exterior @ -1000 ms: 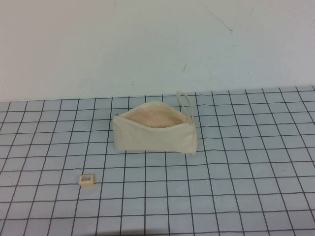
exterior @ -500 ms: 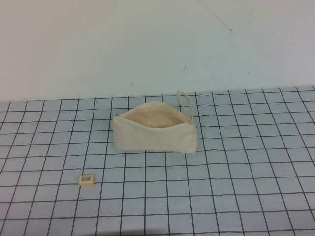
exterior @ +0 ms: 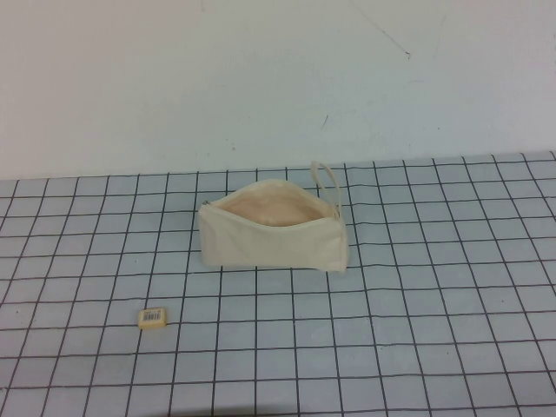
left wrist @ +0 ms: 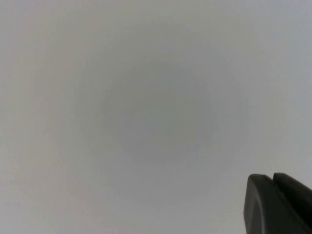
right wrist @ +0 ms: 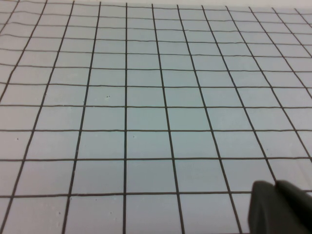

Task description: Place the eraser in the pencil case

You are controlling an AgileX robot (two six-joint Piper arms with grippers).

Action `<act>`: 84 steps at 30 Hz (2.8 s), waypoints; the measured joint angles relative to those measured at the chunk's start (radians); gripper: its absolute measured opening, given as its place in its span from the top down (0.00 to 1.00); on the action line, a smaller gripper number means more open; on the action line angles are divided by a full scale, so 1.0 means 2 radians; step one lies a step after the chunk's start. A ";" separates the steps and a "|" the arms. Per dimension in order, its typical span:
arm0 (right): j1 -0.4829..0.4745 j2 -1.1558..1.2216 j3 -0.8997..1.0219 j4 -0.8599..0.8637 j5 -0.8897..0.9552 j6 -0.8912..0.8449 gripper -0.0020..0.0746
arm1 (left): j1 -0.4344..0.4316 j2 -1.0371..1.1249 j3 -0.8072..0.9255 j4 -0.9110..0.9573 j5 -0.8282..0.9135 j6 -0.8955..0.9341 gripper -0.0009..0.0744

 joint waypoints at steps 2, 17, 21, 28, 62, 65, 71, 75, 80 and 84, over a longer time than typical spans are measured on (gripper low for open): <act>0.000 0.000 0.000 0.000 0.000 0.000 0.98 | 0.000 0.000 -0.021 -0.007 0.053 -0.002 0.99; 0.000 0.000 0.000 0.000 0.000 0.000 0.97 | 0.000 0.253 -0.290 -0.008 0.373 0.006 0.99; 0.000 0.000 0.000 0.000 0.000 0.000 0.97 | 0.000 0.336 -0.291 -0.023 0.349 -0.002 0.99; 0.000 0.000 0.000 0.000 0.000 0.000 0.98 | -0.017 0.500 -0.316 -0.059 0.425 0.008 0.99; 0.000 0.000 0.000 0.000 0.000 0.000 0.97 | -0.122 0.969 -0.604 -0.045 0.581 -0.026 0.28; 0.000 0.000 0.000 0.000 0.000 0.000 0.97 | -0.122 0.971 -0.606 -0.045 0.581 -0.028 0.30; 0.000 0.000 0.000 0.000 0.000 0.000 0.97 | -0.122 0.972 -0.606 -0.038 0.582 -0.030 0.51; 0.000 0.000 0.000 0.000 0.000 0.000 0.98 | -0.122 0.973 -0.607 -0.030 0.582 -0.030 0.76; 0.000 0.000 0.000 0.000 0.000 0.000 0.98 | -0.121 0.973 -0.617 -0.031 0.587 -0.030 0.86; 0.000 0.000 0.000 0.000 0.000 0.000 0.98 | -0.122 0.926 -0.642 -0.040 0.590 -0.029 0.86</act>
